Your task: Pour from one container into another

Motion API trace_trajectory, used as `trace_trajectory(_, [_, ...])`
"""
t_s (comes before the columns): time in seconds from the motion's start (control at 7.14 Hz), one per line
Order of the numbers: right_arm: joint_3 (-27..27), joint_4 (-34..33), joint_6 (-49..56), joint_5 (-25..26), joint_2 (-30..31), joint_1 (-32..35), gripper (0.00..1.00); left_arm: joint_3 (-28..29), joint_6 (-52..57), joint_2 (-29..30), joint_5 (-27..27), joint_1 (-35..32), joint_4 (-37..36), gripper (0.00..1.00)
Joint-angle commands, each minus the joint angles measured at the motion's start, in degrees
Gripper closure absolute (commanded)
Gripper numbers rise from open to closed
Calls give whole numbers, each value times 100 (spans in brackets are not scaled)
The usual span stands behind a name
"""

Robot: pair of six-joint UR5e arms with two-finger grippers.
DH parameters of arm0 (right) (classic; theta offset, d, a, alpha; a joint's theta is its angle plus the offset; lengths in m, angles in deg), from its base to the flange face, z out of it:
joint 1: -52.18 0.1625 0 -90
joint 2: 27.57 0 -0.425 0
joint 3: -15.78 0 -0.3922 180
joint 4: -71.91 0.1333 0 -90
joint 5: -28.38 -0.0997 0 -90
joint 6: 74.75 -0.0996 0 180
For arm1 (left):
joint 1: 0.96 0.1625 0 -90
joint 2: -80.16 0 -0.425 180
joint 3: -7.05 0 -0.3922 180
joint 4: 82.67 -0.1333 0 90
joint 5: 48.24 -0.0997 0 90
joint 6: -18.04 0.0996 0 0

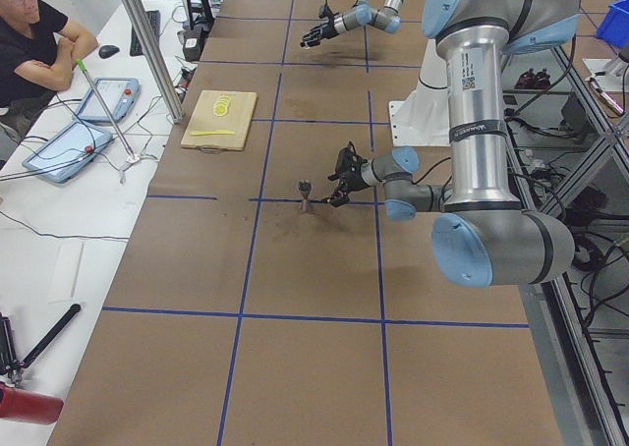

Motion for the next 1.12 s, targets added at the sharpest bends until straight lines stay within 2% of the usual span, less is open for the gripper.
trace_trajectory(0.0, [37,-6,-166,282,-7,-404,100,-363,42,-218,335,-17,-90,0])
trace_trajectory(0.28, [186,3,-176,650,-60,-677,100,-696,51,-333,521,-18,-273,0])
trace_trajectory(0.42, [213,3,-167,669,-60,-713,100,-855,51,-377,530,-18,-457,0])
trace_trajectory(0.7, [318,3,-167,888,-77,-810,55,-1345,51,-377,889,-53,-913,0])
trace_trajectory(0.84, [345,3,-167,907,-86,-828,33,-1522,51,-377,899,-53,-1099,0])
trace_trajectory(0.98, [336,3,-167,915,-95,-819,0,-1602,51,-377,934,-61,-1110,0])
